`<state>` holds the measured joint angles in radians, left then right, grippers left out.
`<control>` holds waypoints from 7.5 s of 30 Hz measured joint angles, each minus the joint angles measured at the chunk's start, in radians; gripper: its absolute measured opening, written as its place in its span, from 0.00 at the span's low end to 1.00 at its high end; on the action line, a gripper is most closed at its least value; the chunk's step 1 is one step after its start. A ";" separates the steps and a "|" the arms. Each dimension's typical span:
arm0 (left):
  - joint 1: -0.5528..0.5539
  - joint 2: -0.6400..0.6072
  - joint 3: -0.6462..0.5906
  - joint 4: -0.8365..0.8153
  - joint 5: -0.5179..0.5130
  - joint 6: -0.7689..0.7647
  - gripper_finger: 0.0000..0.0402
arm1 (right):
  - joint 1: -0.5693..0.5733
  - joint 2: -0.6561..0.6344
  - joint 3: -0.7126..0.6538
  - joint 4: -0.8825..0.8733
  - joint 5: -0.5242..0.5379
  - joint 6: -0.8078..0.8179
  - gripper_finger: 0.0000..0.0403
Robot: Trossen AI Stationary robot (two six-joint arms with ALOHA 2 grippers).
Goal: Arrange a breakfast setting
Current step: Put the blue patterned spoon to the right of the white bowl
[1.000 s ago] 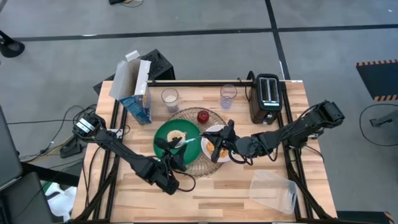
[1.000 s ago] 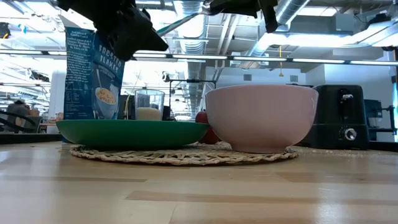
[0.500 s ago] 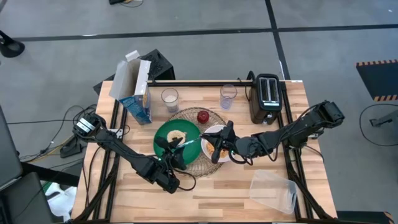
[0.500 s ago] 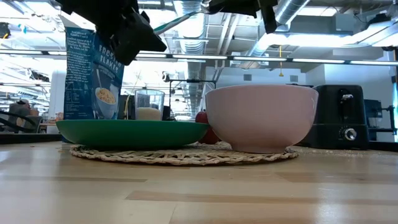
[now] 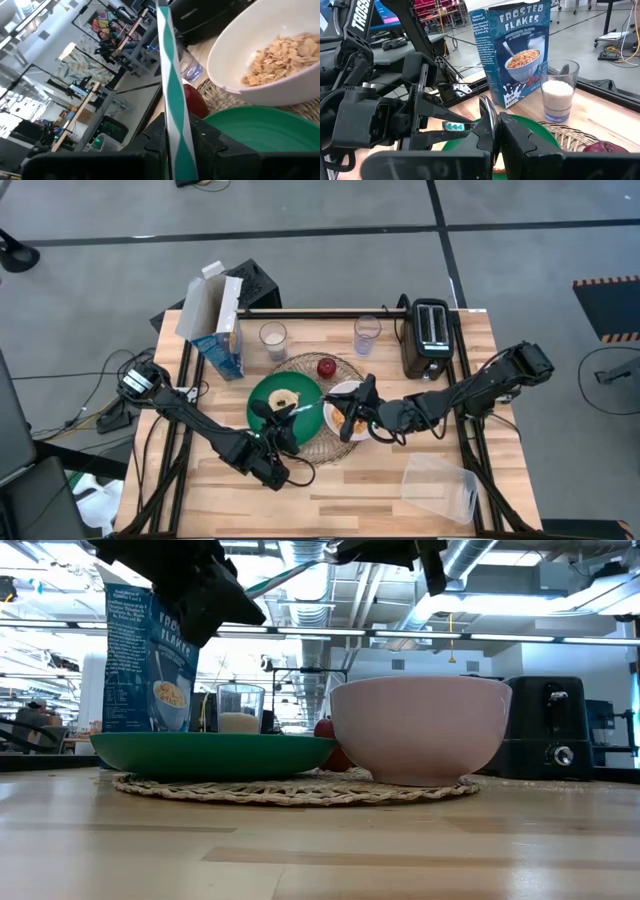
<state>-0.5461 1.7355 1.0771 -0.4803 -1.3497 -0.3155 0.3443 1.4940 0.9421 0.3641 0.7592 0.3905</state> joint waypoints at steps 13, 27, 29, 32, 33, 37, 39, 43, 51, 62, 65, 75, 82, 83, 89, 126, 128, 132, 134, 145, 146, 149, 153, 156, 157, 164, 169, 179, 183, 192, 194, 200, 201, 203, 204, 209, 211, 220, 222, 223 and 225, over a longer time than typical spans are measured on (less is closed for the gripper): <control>0.000 0.000 0.000 0.000 0.005 -0.003 0.07 | -0.003 0.000 0.000 -0.012 -0.006 0.004 0.18; -0.004 -0.055 0.000 -0.215 0.117 -0.227 0.07 | 0.054 -0.078 0.001 -0.001 0.048 -0.165 0.32; -0.009 -0.092 0.000 -0.329 0.167 -0.358 0.07 | 0.069 -0.104 0.002 -0.007 0.088 -0.210 0.32; -0.018 -0.146 0.000 -0.461 0.270 -0.535 0.07 | 0.081 -0.146 0.002 -0.007 0.131 -0.281 0.32; -0.025 -0.162 0.000 -0.501 0.307 -0.588 0.07 | 0.080 -0.159 0.002 -0.008 0.136 -0.297 0.32; -0.042 -0.213 0.000 -0.594 0.485 -0.721 0.07 | 0.080 -0.195 0.002 -0.023 0.136 -0.342 0.32; -0.049 -0.226 0.000 -0.640 0.596 -0.778 0.07 | 0.074 -0.203 0.002 -0.032 0.136 -0.369 0.32; -0.081 -0.227 0.000 -0.752 0.800 -0.903 0.07 | 0.060 -0.205 0.002 -0.043 0.134 -0.420 0.32; -0.219 -0.228 -0.009 -0.975 1.002 -1.325 0.07 | 0.019 -0.199 0.001 -0.045 0.130 -0.504 0.32; -0.354 -0.273 -0.242 -0.847 1.129 -1.752 0.07 | 0.000 -0.199 0.001 -0.025 0.101 -0.490 0.32; -0.353 -0.300 -0.318 -0.721 1.129 -1.760 0.07 | 0.000 -0.198 0.001 -0.015 0.077 -0.472 0.32; -0.275 -0.306 -0.461 -0.507 1.129 -1.746 0.08 | 0.000 -0.198 0.001 -0.008 0.074 -0.470 0.32; -0.231 -0.309 -0.483 -0.459 1.117 -1.731 0.10 | 0.000 -0.198 0.001 -0.012 0.074 -0.469 0.32; -0.225 -0.309 -0.483 -0.457 1.118 -1.731 0.11 | 0.000 -0.198 0.001 -0.011 0.074 -0.469 0.32; -0.203 -0.308 -0.484 -0.447 1.114 -1.728 0.11 | 0.000 -0.198 0.001 -0.011 0.074 -0.465 0.32; -0.045 -0.304 -0.453 -0.382 1.057 -1.498 0.13 | 0.000 -0.198 0.001 -0.020 0.074 -0.444 0.32; -0.045 -0.303 -0.453 -0.384 1.058 -1.498 0.15 | 0.000 -0.198 0.000 -0.020 0.074 -0.444 0.32; -0.045 -0.304 -0.453 -0.388 1.065 -1.488 0.24 | 0.000 -0.198 0.000 -0.020 0.074 -0.443 0.32; -0.045 -0.304 -0.453 -0.385 1.066 -1.486 0.29 | 0.000 -0.198 0.000 -0.020 0.074 -0.443 0.32; -0.046 -0.304 -0.454 -0.362 1.090 -1.432 0.42 | 0.000 -0.196 0.000 -0.020 0.074 -0.443 0.32; -0.046 -0.304 -0.453 -0.362 1.091 -1.428 0.42 | 0.000 -0.196 0.000 -0.020 0.074 -0.443 0.32; -0.048 -0.305 -0.449 -0.362 1.104 -1.423 0.42 | 0.000 -0.196 0.000 -0.020 0.074 -0.443 0.32; -0.062 -0.304 -0.424 -0.362 1.158 -1.420 0.42 | 0.000 -0.196 0.000 -0.020 0.074 -0.442 0.32; -0.069 -0.304 -0.414 -0.366 1.171 -1.419 0.42 | 0.000 -0.196 0.000 -0.020 0.074 -0.442 0.32; -0.070 -0.304 -0.412 -0.367 1.170 -1.420 0.42 | 0.000 -0.196 0.000 -0.020 0.074 -0.442 0.32; -0.072 -0.304 -0.412 -0.342 1.162 -1.410 0.42 | 0.000 -0.196 0.000 -0.023 0.074 -0.440 0.32; -0.072 -0.304 -0.412 -0.286 1.157 -1.363 0.42 | 0.000 -0.196 0.000 -0.023 0.075 -0.440 0.32; -0.069 -0.304 -0.411 -0.235 1.109 -1.315 0.42 | 0.000 -0.196 0.000 -0.023 0.075 -0.441 0.32; -0.069 -0.304 -0.411 -0.235 1.107 -1.307 0.42 | 0.000 -0.196 0.000 -0.023 0.075 -0.442 0.32; -0.069 -0.304 -0.411 -0.236 1.100 -1.309 0.42 | 0.000 -0.196 0.000 -0.023 0.075 -0.443 0.32; -0.069 -0.304 -0.411 -0.243 1.096 -1.316 0.42 | 0.000 -0.196 0.000 -0.023 0.075 -0.443 0.32; -0.049 -0.276 -0.411 -0.303 1.053 -1.370 0.42 | 0.000 -0.196 0.000 -0.023 0.075 -0.443 0.32; -0.041 -0.273 -0.411 -0.302 1.040 -1.370 0.42 | 0.000 -0.196 0.000 -0.023 0.075 -0.443 0.32; -0.020 -0.263 -0.411 -0.290 1.026 -1.348 0.42 | 0.000 -0.196 0.000 -0.023 0.074 -0.442 0.32; -0.009 -0.259 -0.411 -0.279 1.027 -1.328 0.42 | 0.000 -0.196 0.000 -0.023 0.074 -0.442 0.32; 0.013 -0.245 -0.409 -0.286 1.040 -1.279 0.40 | 0.000 -0.196 0.000 -0.029 0.075 -0.442 0.32; 0.012 -0.245 -0.409 -0.285 1.039 -1.284 0.36 | 0.000 -0.196 0.000 -0.032 0.075 -0.442 0.32; 0.004 -0.245 -0.413 -0.353 0.996 -1.328 0.04 | 0.000 -0.196 0.000 -0.034 0.075 -0.442 0.32; -0.001 -0.244 -0.413 -0.392 0.999 -1.359 0.05 | 0.000 -0.196 0.000 -0.034 0.075 -0.442 0.32; -0.005 -0.244 -0.413 -0.414 1.005 -1.375 0.06 | 0.000 -0.196 0.000 -0.034 0.075 -0.442 0.32; -0.010 -0.244 -0.413 -0.437 1.013 -1.399 0.07 | 0.000 -0.196 0.000 -0.035 0.075 -0.442 0.32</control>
<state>-0.5563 1.4918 0.6637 -0.9172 -0.3368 -1.7148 0.3443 1.2980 0.9421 0.3291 0.8341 -0.0510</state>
